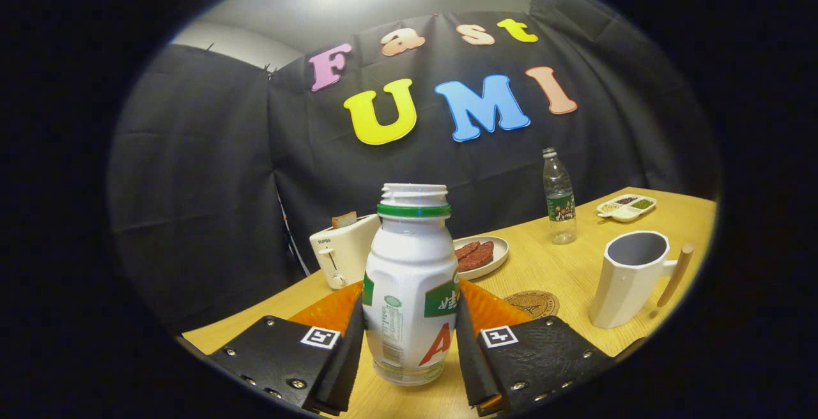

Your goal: Take the bottle from table, then pour the juice into the cup, finally place the bottle on the coaster

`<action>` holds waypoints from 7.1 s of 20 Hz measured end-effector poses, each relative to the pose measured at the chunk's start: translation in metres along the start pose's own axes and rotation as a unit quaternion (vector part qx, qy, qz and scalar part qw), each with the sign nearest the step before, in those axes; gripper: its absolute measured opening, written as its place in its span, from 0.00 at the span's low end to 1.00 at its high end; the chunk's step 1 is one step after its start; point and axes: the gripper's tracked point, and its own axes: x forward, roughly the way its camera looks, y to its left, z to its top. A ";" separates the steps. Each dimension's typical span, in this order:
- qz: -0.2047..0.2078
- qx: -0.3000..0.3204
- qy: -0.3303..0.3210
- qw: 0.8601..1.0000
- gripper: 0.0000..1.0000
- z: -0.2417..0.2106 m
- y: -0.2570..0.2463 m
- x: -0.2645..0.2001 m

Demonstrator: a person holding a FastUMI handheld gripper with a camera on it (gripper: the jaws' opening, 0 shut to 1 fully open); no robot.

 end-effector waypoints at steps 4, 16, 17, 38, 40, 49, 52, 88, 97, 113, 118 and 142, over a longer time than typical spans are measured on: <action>0.001 0.066 0.001 0.998 0.65 0.005 -0.009 -0.001; -0.020 0.258 -0.019 0.966 0.64 0.007 -0.049 -0.004; -0.020 0.272 -0.022 0.962 0.64 0.008 -0.052 -0.004; -0.005 0.484 -0.077 0.871 0.64 0.023 -0.080 -0.007; -0.003 0.499 -0.082 0.863 0.64 0.024 -0.082 -0.006; 0.008 0.547 -0.100 0.831 0.64 0.024 -0.087 -0.009; 0.009 0.558 -0.101 0.824 0.64 0.027 -0.087 -0.010; 0.059 0.627 -0.143 0.764 0.64 0.051 -0.077 -0.006; 0.069 0.640 -0.157 0.749 0.64 0.060 -0.077 -0.007; 0.081 0.653 -0.175 0.732 0.64 0.069 -0.078 -0.008; 0.082 0.659 -0.180 0.726 0.64 0.072 -0.079 -0.008; 0.078 0.683 -0.209 0.696 0.64 0.083 -0.095 -0.013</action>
